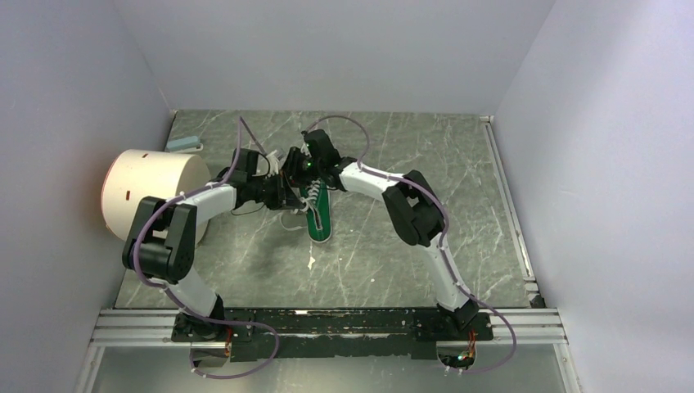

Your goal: Tie the shoes

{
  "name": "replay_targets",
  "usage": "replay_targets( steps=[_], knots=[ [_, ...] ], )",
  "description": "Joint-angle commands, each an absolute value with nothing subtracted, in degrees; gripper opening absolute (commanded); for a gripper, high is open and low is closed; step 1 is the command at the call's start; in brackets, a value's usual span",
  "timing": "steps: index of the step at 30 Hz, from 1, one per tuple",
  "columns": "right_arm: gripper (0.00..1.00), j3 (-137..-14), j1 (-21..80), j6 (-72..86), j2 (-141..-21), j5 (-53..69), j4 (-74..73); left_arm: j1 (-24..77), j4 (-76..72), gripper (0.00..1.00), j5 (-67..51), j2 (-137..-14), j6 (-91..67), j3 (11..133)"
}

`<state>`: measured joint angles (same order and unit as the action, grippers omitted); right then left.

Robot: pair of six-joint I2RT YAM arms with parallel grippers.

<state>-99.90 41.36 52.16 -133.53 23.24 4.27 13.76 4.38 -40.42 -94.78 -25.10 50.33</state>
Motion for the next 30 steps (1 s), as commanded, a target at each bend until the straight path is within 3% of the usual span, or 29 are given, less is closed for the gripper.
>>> replay_targets(
  steps=[1,6,10,18,21,30],
  knots=[
    [0.43,-101.6,38.4,47.6,-127.6,21.6,-5.6,13.6,3.6,0.05,-42.3,-95.7,-25.3,53.0],
    [0.52,-99.9,32.5,36.8,-121.4,24.0,-15.7,12.8,3.3,0.05,-43.9,-96.3,-26.7,54.1],
    [0.49,-93.4,31.2,22.3,-112.0,16.1,-24.6,12.4,4.2,0.05,-45.5,-97.9,-27.6,55.6],
    [0.51,-69.6,45.5,5.2,-94.9,13.4,-12.3,11.8,5.3,0.05,-46.0,-99.8,-28.6,57.7],
    [0.57,-69.8,51.1,2.4,-96.8,10.6,-10.9,11.3,6.8,0.05,-45.9,-100.2,-28.0,58.5],
    [0.6,-76.9,56.8,-2.9,-111.8,9.9,-5.5,10.6,8.8,0.05,-45.8,-101.5,-26.6,59.2]
  ],
)
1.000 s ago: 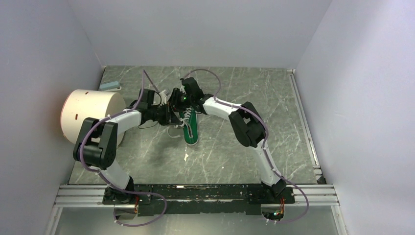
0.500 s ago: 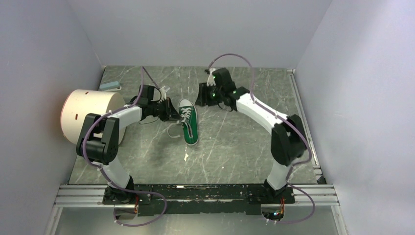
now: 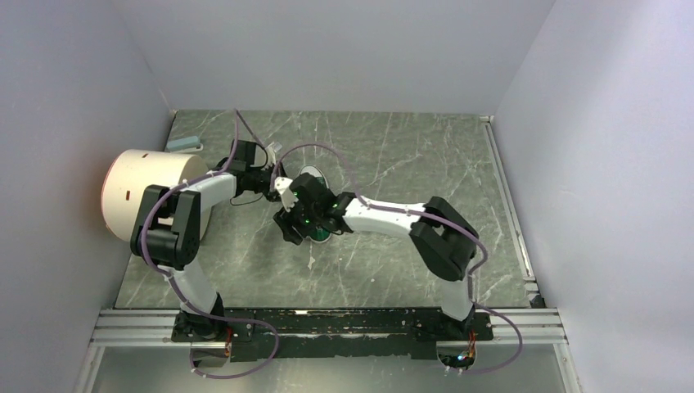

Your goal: Tie the shoes

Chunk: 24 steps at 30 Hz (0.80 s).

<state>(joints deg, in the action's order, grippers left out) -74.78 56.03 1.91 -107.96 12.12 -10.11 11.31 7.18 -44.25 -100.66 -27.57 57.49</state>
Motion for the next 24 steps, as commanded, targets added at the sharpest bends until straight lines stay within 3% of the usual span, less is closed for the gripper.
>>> replay_targets(
  steps=[1,8,14,16,19,24],
  knots=[
    [0.61,-76.5,57.2,-4.1,-112.3,9.6,-4.1,10.5,8.6,0.05,-46.0,-101.6,-26.7,59.0],
    [0.61,-76.8,57.6,-5.0,-116.3,5.2,-0.6,10.2,9.3,0.05,-45.8,-101.6,-25.9,58.7],
    [0.54,-73.4,57.7,-3.6,-119.3,3.3,4.1,9.9,8.6,0.05,-46.4,-101.7,-26.6,58.2],
    [0.42,-73.0,57.7,-3.0,-119.9,2.5,5.2,9.9,9.0,0.05,-46.3,-101.6,-26.3,58.5],
    [0.0,-74.7,57.7,-1.2,-120.5,2.3,2.5,9.8,9.4,0.05,-46.2,-101.5,-26.0,58.9],
    [0.0,-73.5,57.3,-0.1,-108.6,8.3,-3.6,9.7,9.2,0.05,-46.7,-101.9,-25.8,59.0]
  ],
)
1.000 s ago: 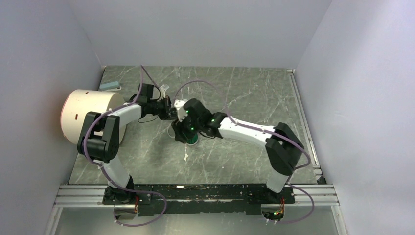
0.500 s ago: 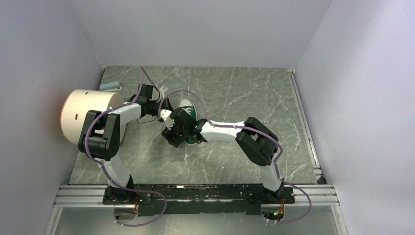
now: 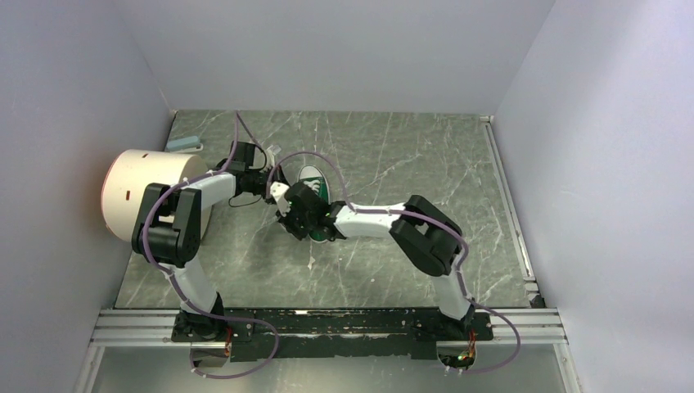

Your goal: Tie the shoes

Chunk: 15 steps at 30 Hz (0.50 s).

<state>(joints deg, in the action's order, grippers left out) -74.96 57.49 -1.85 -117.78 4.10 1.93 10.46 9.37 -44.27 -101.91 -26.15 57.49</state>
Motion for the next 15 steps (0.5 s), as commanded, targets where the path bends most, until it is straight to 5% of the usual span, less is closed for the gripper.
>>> replay_targets(
  steps=[1,7,15],
  knots=[
    [0.0,-72.0,57.0,-0.1,-105.6,9.9,-4.3,9.7,9.0,0.05,-46.8,-102.0,-26.0,58.9],
    [0.0,-64.3,51.0,4.6,-92.2,13.1,-6.0,9.5,7.3,0.05,-47.8,-102.3,-27.1,58.6],
    [0.0,-65.3,43.7,3.2,-89.1,7.0,-2.8,9.5,7.8,0.05,-47.9,-102.5,-27.0,58.4]
  ],
)
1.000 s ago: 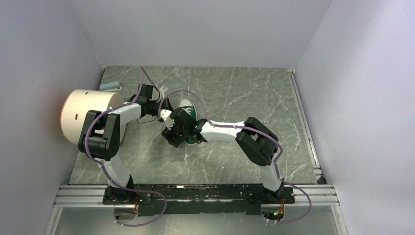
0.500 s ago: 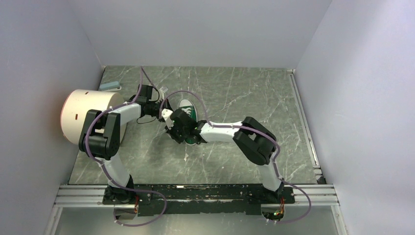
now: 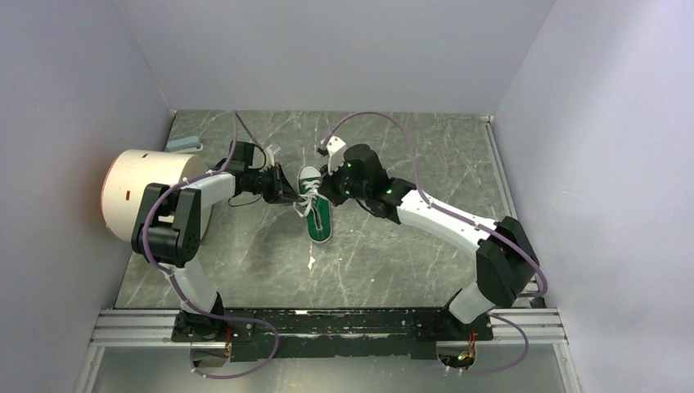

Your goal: Tie the shoes

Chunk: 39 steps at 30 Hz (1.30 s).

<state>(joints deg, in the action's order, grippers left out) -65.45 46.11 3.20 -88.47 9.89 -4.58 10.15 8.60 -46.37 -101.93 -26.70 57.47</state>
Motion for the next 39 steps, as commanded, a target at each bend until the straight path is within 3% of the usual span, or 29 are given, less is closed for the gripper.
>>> replay_targets(
  steps=[1,6,10,14,18,22,26,29,31,36,39],
  knots=[
    [0.0,-65.8,42.6,3.8,-89.9,7.5,-1.3,9.5,7.8,0.05,-47.8,-102.6,-27.0,58.4],
    [0.0,-70.4,38.6,9.7,-97.1,12.0,5.4,9.5,7.4,0.05,-48.2,-103.1,-28.0,58.5],
    [0.0,-73.8,35.5,13.5,-99.0,13.4,6.6,9.4,8.4,0.13,-48.0,-102.9,-27.4,59.2],
    [0.0,-73.8,32.9,13.0,-96.4,13.3,3.8,9.4,8.2,0.18,-48.4,-102.9,-27.0,58.9],
    [0.0,-70.3,31.3,11.8,-90.5,14.1,-1.2,9.4,9.3,0.3,-47.9,-102.3,-25.3,59.0],
    [0.0,-66.4,30.5,9.9,-85.8,15.3,-6.7,9.2,15.4,0.41,-42.9,-100.0,-19.6,61.1],
    [0.0,-64.7,29.5,9.3,-82.5,18.4,-12.0,8.8,21.5,0.46,-37.8,-97.8,-14.8,63.7],
    [0.0,-63.7,29.2,8.7,-80.5,18.6,-14.5,8.8,23.3,0.57,-35.3,-96.2,-12.7,65.5],
    [0.0,-63.3,28.9,8.4,-79.6,17.3,-16.1,8.8,21.3,0.79,-36.5,-95.2,-11.7,66.0],
    [0.0,-64.3,27.3,8.0,-77.9,18.0,-20.6,9.0,18.0,0.76,-39.2,-96.6,-11.1,68.3],
    [0.0,-63.5,27.2,5.9,-77.8,25.9,-20.8,10.6,18.2,0.76,-41.0,-98.9,-8.3,72.1]
  ],
)
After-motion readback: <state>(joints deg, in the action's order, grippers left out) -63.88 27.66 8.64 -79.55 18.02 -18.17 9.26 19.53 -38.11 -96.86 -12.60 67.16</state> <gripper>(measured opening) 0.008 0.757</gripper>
